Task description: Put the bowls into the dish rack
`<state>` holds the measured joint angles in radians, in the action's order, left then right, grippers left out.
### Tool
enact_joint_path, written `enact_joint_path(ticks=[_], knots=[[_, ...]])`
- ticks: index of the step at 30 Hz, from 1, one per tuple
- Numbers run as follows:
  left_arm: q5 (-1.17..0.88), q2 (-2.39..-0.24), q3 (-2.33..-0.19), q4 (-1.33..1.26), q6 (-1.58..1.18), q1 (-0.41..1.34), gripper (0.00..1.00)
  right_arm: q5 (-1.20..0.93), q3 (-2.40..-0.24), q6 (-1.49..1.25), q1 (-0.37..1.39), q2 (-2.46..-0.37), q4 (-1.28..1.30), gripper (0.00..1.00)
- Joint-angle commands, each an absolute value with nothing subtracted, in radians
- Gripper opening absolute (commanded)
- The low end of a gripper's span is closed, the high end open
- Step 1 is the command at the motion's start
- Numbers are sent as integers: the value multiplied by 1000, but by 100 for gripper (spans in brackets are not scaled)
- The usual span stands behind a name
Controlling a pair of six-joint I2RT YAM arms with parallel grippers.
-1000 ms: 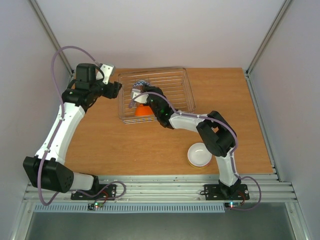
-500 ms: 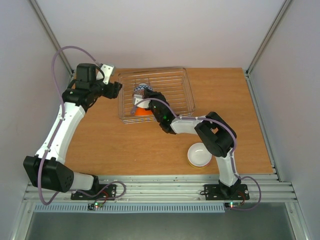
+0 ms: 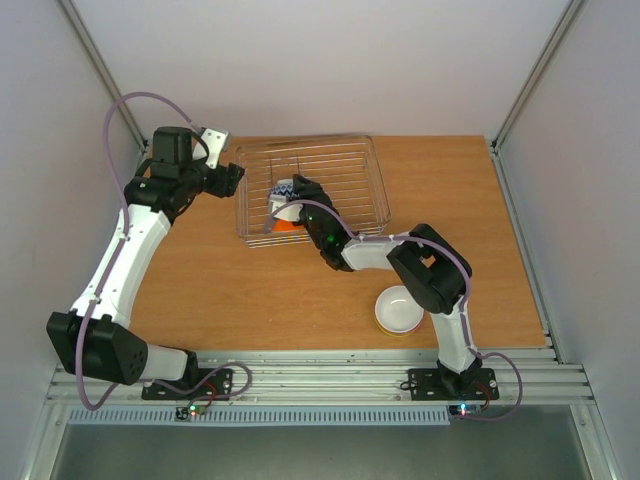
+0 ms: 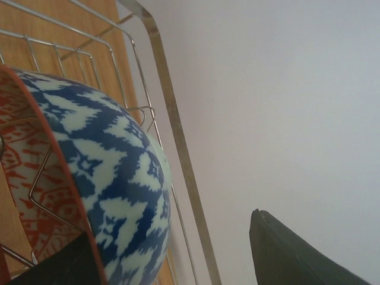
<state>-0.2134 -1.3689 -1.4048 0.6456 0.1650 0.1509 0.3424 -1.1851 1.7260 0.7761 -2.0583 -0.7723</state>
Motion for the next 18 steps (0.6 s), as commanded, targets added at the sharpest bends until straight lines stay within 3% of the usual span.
enact_joint_path(ticks=[1, 18], knots=[[-218, -1372, -1399, 601, 158, 146, 69, 348, -1161, 1692, 790, -2040, -823, 60], [-219, -1365, -1398, 601, 161, 146, 69, 247, -1103, 1532, 810, -1886, -604, 71]])
